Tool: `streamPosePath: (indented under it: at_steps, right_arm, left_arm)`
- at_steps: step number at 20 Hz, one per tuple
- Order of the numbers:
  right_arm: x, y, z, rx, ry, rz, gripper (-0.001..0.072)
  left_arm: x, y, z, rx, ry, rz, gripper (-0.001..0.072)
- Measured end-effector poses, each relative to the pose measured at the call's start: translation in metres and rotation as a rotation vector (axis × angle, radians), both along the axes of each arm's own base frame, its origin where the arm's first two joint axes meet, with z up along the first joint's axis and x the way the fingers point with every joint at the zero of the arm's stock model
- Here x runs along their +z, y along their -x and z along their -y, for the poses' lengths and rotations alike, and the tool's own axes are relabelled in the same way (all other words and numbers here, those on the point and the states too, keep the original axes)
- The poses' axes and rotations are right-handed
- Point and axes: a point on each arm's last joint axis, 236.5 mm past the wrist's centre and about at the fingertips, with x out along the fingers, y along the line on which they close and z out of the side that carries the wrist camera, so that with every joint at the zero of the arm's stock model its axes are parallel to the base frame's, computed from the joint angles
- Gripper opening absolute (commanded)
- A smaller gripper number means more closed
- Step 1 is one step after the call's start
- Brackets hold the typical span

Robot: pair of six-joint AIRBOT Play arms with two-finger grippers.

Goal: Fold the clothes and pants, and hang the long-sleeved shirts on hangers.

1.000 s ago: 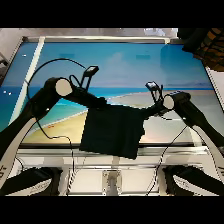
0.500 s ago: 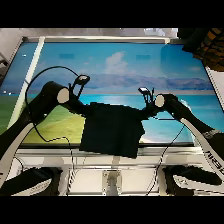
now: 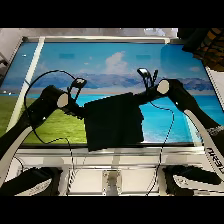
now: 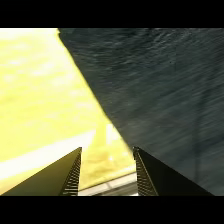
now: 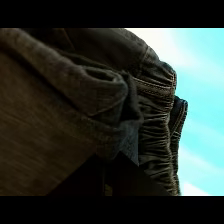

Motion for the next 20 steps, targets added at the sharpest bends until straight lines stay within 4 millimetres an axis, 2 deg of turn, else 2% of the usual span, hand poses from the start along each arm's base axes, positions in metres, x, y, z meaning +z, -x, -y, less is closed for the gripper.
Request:
streamPosePath:
  at_steps: [3, 6, 10, 11, 12, 13, 16, 20]
  right_arm:
    - [0.012, -0.014, 0.000, -0.003, 0.003, 0.060, 0.0030]
    - [0.016, -0.029, 0.000, -0.005, 0.005, 0.115, 0.0031]
    - [-0.002, -0.047, 0.002, -0.013, 0.030, 0.143, 0.0047]
    - [-0.009, -0.050, 0.003, -0.014, 0.037, 0.140, 0.0198]
    - [-0.017, -0.053, 0.004, -0.014, 0.048, 0.136, 0.0451]
    - [-0.023, -0.055, 0.005, -0.012, 0.059, 0.129, 0.0649]
    - [-0.037, -0.055, 0.015, 0.010, 0.121, 0.116, 0.0662]
    - [-0.054, -0.039, 0.034, 0.069, 0.211, 0.034, 0.0662]
  left_arm:
    - [0.006, -0.004, -0.009, 0.017, -0.024, 0.034, 0.0353]
    - [0.010, -0.006, -0.013, 0.026, -0.036, 0.051, 0.0353]
    - [0.011, -0.008, -0.016, 0.039, -0.044, 0.062, 0.0354]
    - [0.011, -0.008, -0.017, 0.042, -0.046, 0.063, 0.0354]
    - [0.012, -0.009, -0.018, 0.043, -0.051, 0.066, 0.0354]
    - [0.012, -0.010, -0.019, 0.045, -0.055, 0.069, 0.0354]
    - [0.012, -0.012, -0.025, 0.052, -0.071, 0.077, 0.0354]
    - [0.004, -0.010, -0.035, 0.064, -0.093, 0.062, 0.0353]
